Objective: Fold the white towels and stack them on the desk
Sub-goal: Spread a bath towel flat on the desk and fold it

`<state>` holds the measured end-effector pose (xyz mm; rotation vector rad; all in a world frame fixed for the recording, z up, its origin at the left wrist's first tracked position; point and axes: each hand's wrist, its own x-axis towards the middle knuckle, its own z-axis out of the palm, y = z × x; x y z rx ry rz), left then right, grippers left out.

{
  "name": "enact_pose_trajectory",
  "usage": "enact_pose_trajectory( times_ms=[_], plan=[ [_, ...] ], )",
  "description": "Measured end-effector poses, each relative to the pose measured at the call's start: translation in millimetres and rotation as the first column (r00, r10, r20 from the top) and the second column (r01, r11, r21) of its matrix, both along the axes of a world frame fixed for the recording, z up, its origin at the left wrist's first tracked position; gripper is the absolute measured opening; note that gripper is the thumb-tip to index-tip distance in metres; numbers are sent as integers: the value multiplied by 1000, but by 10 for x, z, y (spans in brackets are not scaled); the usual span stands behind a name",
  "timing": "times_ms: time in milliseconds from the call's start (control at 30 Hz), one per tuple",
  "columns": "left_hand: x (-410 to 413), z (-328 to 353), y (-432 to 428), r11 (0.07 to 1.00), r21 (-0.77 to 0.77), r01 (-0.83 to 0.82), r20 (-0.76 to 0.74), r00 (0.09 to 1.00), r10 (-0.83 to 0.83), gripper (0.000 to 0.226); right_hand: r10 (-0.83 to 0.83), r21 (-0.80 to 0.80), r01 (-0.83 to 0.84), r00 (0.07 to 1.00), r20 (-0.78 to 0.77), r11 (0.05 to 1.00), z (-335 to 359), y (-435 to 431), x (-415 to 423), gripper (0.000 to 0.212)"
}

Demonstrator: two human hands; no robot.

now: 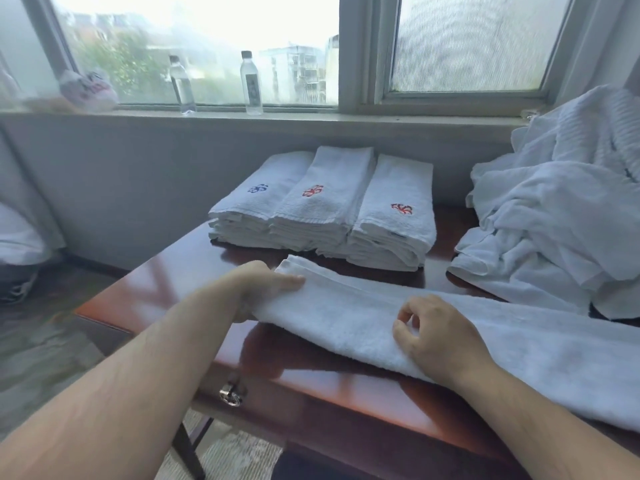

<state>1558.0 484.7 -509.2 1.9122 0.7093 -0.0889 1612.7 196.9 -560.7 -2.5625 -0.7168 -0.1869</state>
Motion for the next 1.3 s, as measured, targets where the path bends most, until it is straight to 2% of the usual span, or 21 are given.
enact_pose_trajectory(
  times_ms=[67,133,200,300,400,500,567,700,833,900,1000,1100,1167,1233,1300],
  plan=[
    [-63,19,32,993,-120,-2,-16,1000,0,52,2,-3,-2,1000,-21,1000,14,17,-54,13],
    [-105,38,29,984,-170,43,25,999,-39,45,-1,-5,1,999,-34,1000,31,27,-89,13],
    [-130,54,6,980,-179,92,79,994,-79,38,-10,-3,10,998,-57,1000,63,29,-105,13],
    [-161,76,-35,986,-143,80,67,995,-71,34,-38,28,42,992,-123,999,129,27,-110,14],
    [-157,103,-70,989,-139,45,55,998,-38,38,-51,85,71,973,-224,994,196,-3,-59,19],
    [-136,183,-118,973,-228,-16,71,997,33,47,-18,163,82,931,-363,983,271,-95,36,26],
    [-89,269,-189,960,-277,-32,113,991,66,40,26,255,102,890,-456,962,318,-174,87,29],
    [74,573,-580,956,-292,24,193,981,34,24,159,498,199,794,-587,844,417,-359,145,29],
    [292,891,-1303,935,-295,198,129,978,-166,25,225,613,361,704,-673,703,537,-691,209,36],
    [406,981,-1751,924,-260,282,121,958,-259,26,260,645,445,660,-705,621,596,-954,226,46],
    [590,999,-2421,898,-192,396,165,915,-369,16,304,662,539,608,-733,520,662,-1425,229,66],
    [753,881,-2990,830,-254,496,162,868,-469,11,365,692,564,591,-719,451,668,-1861,234,87],
    [808,782,-3290,797,-289,530,162,848,-505,15,441,737,560,591,-676,378,660,-2097,224,94],
    [837,673,-3469,765,-282,579,185,815,-549,29,517,749,587,558,-649,307,651,-2285,206,91],
    [847,578,-3485,767,-179,616,255,782,-569,39,515,707,638,514,-686,305,631,-2434,205,87]
  ],
)
